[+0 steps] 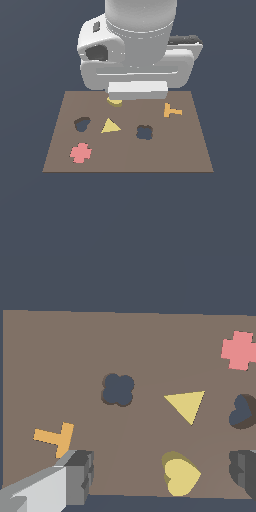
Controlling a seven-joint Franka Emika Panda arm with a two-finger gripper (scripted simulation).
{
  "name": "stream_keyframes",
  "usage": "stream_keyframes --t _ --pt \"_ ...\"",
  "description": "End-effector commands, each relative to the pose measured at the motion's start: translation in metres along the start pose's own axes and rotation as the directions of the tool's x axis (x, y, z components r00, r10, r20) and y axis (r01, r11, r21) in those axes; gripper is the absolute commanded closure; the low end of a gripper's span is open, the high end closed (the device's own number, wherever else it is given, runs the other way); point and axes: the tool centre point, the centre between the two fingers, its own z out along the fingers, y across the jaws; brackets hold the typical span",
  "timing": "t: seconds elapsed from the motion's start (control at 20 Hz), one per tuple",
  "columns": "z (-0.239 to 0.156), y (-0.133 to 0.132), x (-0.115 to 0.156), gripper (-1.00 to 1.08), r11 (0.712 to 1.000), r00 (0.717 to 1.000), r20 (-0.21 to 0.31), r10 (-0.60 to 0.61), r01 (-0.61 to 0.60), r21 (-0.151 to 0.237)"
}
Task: Insert a designated object into the corresponding slot on a board.
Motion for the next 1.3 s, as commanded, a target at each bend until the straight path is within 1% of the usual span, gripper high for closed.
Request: stream_keyframes --t 0.0,0.4,0.6,0.8,1.05,1.25 --pt "0.000 0.000 0.000 -0.92 1.000 1.000 0.000 0.000 0.000 0.000" --pt "0.005 0.000 -0.006 -0.92 0.999 0.999 -0.001 -0.045 0.045 -0.001" --pt "0.012 0.001 -0.013 -0.92 0.995 0.995 -0.002 -0.101 0.101 -0.002" --pt "0.022 0.002 -0.022 -0.92 0.984 0.984 -0.003 -0.178 0.178 -0.003" --pt "0.037 0.006 -0.037 -0.92 0.954 0.954 -0.005 -0.299 0.299 -0.006" --pt "0.052 0.012 -0.051 -0.92 0.911 0.911 -0.007 -0.412 0.412 -0.008"
